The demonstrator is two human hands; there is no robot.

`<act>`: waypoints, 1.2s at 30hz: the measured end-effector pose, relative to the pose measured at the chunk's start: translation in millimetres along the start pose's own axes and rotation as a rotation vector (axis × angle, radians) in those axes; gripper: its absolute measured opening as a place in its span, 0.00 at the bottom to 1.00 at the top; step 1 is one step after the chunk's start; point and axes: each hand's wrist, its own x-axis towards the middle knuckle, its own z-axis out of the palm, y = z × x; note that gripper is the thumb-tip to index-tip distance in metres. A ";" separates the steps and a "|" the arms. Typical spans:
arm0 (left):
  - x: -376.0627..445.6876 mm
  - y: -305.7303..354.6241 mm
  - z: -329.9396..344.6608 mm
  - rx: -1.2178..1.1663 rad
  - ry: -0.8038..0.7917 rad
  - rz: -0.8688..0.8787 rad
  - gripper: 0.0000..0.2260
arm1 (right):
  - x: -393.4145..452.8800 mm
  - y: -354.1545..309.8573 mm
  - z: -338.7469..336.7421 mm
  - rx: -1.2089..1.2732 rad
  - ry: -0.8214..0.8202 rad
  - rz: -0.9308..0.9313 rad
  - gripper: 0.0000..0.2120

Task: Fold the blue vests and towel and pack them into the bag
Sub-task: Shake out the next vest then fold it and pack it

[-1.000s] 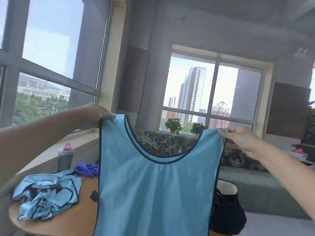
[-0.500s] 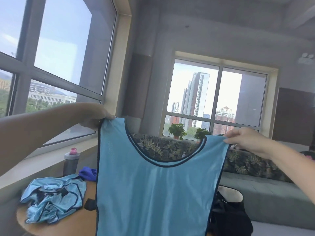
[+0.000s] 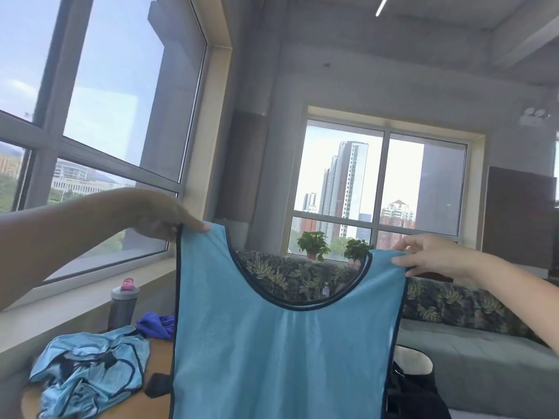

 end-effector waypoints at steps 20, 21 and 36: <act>2.6 12.4 0.7 0.502 0.002 0.192 0.13 | -9.0 -44.8 -4.0 -0.266 0.002 0.140 0.03; 2.3 11.9 0.2 0.515 -0.039 0.193 0.13 | -8.0 -43.8 -2.7 -0.263 0.009 0.136 0.03; 7.9 -14.3 41.7 1.088 -0.022 0.305 0.09 | -11.0 -41.2 37.1 -0.538 -0.035 0.099 0.02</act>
